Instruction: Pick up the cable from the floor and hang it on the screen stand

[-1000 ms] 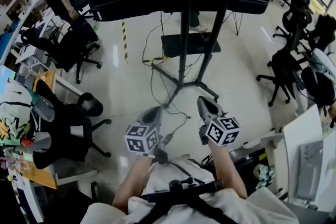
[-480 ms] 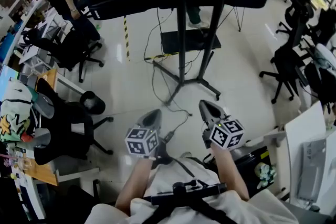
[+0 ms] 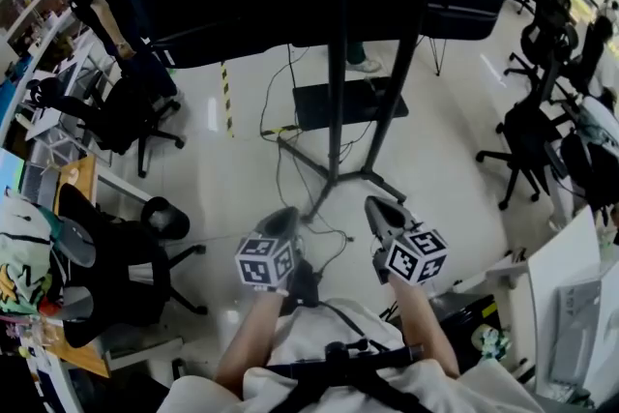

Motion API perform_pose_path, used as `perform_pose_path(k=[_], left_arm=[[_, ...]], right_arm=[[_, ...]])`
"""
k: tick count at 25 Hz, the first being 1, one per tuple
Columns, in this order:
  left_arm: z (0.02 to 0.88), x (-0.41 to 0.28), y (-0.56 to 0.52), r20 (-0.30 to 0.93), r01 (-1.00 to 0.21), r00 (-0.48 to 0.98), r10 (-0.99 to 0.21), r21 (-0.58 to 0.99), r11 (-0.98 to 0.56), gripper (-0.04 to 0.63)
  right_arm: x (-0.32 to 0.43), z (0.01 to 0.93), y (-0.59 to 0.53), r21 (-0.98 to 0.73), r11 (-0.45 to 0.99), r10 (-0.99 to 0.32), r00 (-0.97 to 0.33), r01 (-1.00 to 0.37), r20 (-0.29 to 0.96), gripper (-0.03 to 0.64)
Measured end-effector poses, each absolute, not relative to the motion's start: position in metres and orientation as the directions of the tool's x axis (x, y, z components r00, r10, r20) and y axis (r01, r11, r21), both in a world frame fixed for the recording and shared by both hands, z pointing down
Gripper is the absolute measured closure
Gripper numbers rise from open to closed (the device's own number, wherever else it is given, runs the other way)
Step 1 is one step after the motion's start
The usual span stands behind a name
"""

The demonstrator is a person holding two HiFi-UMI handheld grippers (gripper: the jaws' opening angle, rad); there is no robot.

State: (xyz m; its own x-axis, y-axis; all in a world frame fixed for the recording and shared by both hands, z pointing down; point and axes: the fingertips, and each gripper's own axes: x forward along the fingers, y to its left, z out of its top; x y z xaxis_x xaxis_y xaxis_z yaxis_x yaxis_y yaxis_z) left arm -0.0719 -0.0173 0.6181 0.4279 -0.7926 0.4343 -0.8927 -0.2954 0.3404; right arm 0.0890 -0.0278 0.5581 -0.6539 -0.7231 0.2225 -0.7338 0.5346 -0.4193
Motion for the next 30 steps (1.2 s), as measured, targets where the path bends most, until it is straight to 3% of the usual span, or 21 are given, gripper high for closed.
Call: perform_pose_path(k=[8,16,19,23,26,30], left_arm=[[0.631,-0.117,-0.156,0.467,-0.925,0.379,-0.799,0.180,-0.335,0.584],[0.658,-0.135,-0.263,0.508,-0.897,0.432,-0.745,0.158,-0.413,0.584],[0.675,-0.138,-0.295,0.537,-0.885,0.446,-0.716,0.146,-0.442,0.531],[0.702,-0.142,-0.329,0.576,-0.877,0.447,-0.685,0.132,-0.461,0.531],[0.731,-0.145,-0.354,0.616,-0.879,0.432,-0.659,0.124,-0.460,0.460],[0.762,-0.145,-0.384,0.650,-0.871,0.432,-0.625,0.120,-0.477,0.460]], right_arm=[[0.038,0.555,-0.127,-0.421,0.516,-0.728,-0.641,-0.746,0.242,0.604],[-0.001,0.567,-0.205,-0.433,0.478,-0.734,-0.619,-0.764,0.281,0.604],[-0.012,0.576,-0.226,-0.435,0.461,-0.732,-0.608,-0.773,0.305,0.604],[-0.018,0.586,-0.251,-0.451,0.429,-0.741,-0.591,-0.782,0.320,0.604],[-0.017,0.593,-0.269,-0.466,0.393,-0.755,-0.567,-0.793,0.329,0.604],[-0.018,0.602,-0.291,-0.479,0.359,-0.767,-0.546,-0.801,0.337,0.604]])
